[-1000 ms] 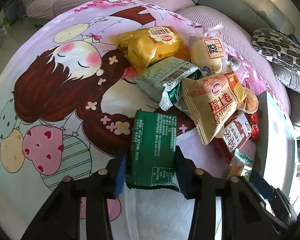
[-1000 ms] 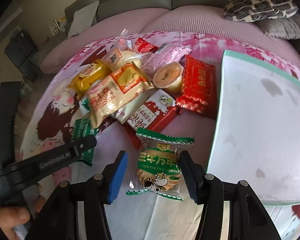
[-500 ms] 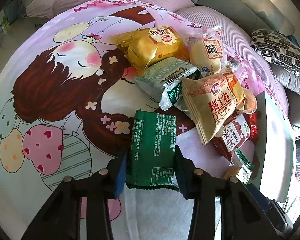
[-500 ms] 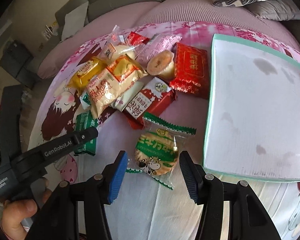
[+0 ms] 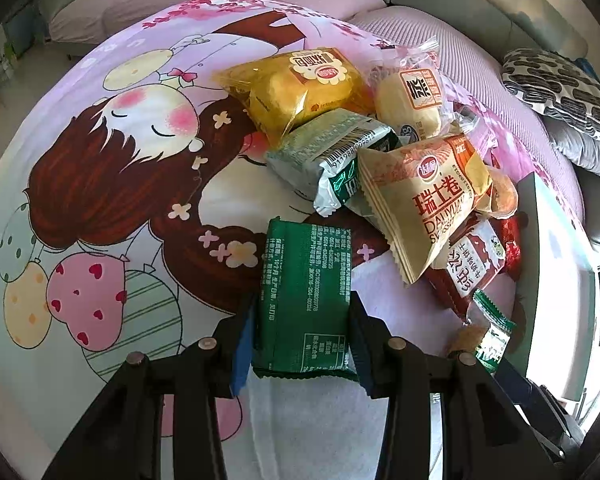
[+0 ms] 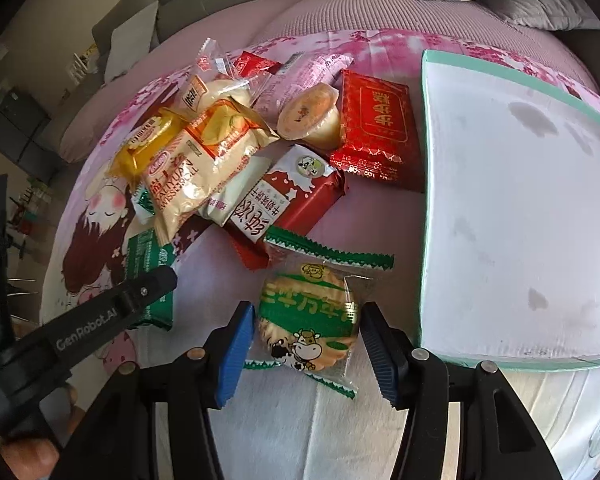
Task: Organize snacks
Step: 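Lift the green pack with the left gripper while the right gripper carries the cookie packet over the tray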
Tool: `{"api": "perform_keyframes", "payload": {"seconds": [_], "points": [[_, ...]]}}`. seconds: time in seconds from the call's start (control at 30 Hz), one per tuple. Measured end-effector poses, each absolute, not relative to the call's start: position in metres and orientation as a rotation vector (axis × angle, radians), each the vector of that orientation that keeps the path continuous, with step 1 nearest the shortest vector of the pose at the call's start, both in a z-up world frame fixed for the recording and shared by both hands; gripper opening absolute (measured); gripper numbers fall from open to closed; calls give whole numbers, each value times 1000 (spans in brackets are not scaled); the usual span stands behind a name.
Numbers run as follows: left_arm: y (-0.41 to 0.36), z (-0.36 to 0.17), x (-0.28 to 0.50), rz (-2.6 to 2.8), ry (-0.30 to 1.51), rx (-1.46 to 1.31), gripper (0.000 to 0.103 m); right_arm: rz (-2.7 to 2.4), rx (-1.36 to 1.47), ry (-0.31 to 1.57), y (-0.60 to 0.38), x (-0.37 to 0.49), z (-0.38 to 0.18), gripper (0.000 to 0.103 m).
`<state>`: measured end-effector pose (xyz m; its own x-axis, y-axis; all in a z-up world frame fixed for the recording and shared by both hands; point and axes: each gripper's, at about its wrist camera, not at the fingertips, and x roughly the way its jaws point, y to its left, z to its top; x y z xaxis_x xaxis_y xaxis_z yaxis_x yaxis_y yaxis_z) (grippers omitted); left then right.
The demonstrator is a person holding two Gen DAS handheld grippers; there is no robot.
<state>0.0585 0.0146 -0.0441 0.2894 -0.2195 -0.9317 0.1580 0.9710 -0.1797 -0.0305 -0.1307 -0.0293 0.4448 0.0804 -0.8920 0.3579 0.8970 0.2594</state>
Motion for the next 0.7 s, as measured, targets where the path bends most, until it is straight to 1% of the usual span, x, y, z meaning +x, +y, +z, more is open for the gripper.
{"api": "perform_keyframes", "payload": {"seconds": [0.2,0.3,0.4,0.7], "points": [[12,-44,57,-252,1252,-45,44,-205,400,1107,-125,-27,-32,58],[12,-44,57,-253,1251,-47,44,-215,381,1106,-122,-27,-33,56],[14,-42,58,-259,1247,-58,43,-217,401,1098,-125,-30,-31,54],[21,-31,58,-284,1225,-91,42,-211,416,1057,-128,-37,-16,54]]}}
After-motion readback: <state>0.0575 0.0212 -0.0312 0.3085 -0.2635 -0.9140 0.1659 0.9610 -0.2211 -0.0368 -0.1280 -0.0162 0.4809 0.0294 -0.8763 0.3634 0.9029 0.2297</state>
